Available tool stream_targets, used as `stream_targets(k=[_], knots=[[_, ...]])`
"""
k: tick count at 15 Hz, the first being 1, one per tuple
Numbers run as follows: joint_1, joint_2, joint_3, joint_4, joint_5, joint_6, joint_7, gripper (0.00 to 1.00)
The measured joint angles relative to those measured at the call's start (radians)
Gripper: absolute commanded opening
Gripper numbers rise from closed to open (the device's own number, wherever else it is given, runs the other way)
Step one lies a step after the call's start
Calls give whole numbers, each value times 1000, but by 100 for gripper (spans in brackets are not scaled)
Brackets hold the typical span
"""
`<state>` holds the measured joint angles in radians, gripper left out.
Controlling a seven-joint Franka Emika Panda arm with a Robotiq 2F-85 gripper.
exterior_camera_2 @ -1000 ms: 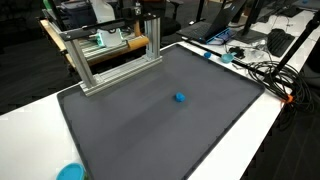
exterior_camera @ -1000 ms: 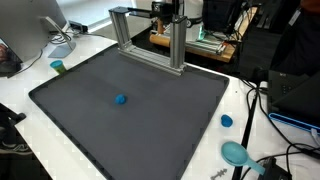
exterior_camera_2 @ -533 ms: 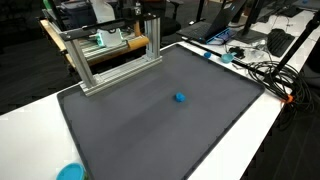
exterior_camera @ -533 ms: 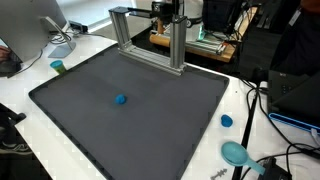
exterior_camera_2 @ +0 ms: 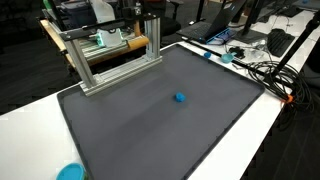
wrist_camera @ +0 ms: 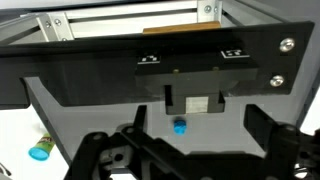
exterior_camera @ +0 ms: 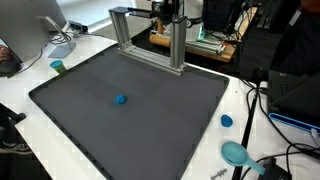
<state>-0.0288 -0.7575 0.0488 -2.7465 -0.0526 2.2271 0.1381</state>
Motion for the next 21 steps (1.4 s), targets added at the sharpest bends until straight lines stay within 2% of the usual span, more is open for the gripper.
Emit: stream_targets(k=[5, 9, 14, 17, 19, 20, 21], knots=[[-12, 13, 25, 0, -2, 1, 26, 98], [-17, 22, 19, 0, -2, -2, 14, 91], [-15, 34, 8, 0, -2, -6, -41, 89], [-11, 34, 8, 0, -2, -7, -55, 90], [-11, 33, 8, 0, -2, -7, -55, 98], [-11, 33, 8, 0, -2, -7, -54, 92], [-11, 33, 8, 0, -2, -7, -54, 97]])
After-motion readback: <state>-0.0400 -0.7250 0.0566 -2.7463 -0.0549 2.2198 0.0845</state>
